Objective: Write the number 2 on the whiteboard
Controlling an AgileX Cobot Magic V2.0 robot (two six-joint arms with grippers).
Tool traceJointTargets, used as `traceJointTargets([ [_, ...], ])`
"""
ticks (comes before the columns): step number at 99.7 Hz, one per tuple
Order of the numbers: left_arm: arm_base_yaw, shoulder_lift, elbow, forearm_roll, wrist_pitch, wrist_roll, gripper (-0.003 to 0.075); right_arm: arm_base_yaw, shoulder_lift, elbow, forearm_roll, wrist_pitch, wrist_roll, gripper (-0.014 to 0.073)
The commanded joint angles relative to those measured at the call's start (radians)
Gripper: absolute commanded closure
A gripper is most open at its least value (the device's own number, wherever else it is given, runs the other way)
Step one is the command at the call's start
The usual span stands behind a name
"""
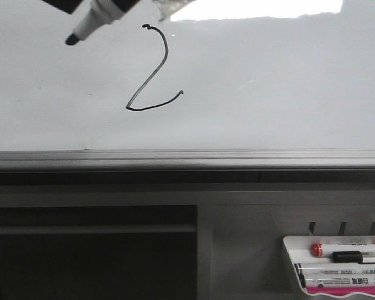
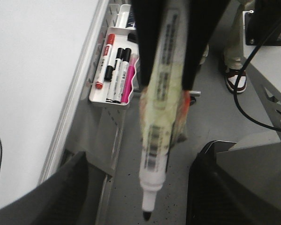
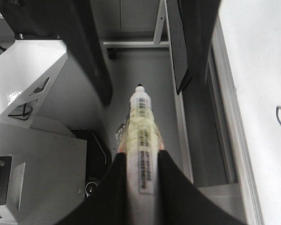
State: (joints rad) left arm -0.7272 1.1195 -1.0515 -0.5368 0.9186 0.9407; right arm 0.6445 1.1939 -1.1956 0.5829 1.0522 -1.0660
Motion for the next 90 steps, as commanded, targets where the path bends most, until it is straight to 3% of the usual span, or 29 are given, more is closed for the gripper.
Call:
traceJointTargets([
  [1, -0.026, 0.006, -0.045, -0.039, -0.047, 0.001, 0.028, 0.008, -0.024, -0.027, 0.021, -0.056, -0.014, 0.0668],
  [29, -0.026, 0.016, -0.045, -0.038, -0.051, 0.004, 0.0299, 0.008, -0.024, -0.027, 0.014, -0.088, -0.014, 0.0668],
  [61, -0.026, 0.016, -0.045, -0.038, -0.053, 0.004, 0.0601, 0.008, -0.024, -0.027, 0.014, -0.1, -0.014, 0.0661],
  [74, -0.026, 0.016, -0.045, -0.038, -0.053, 0.004, 0.069, 0.008, -0.024, -0.027, 0.012, -0.096, -0.014, 0.0581],
  [90, -0.026, 0.016, -0.045, -0.019, -0.053, 0.004, 0.074, -0.002, -0.024, -0.027, -0.001, -0.096, -0.006, 0.0384],
])
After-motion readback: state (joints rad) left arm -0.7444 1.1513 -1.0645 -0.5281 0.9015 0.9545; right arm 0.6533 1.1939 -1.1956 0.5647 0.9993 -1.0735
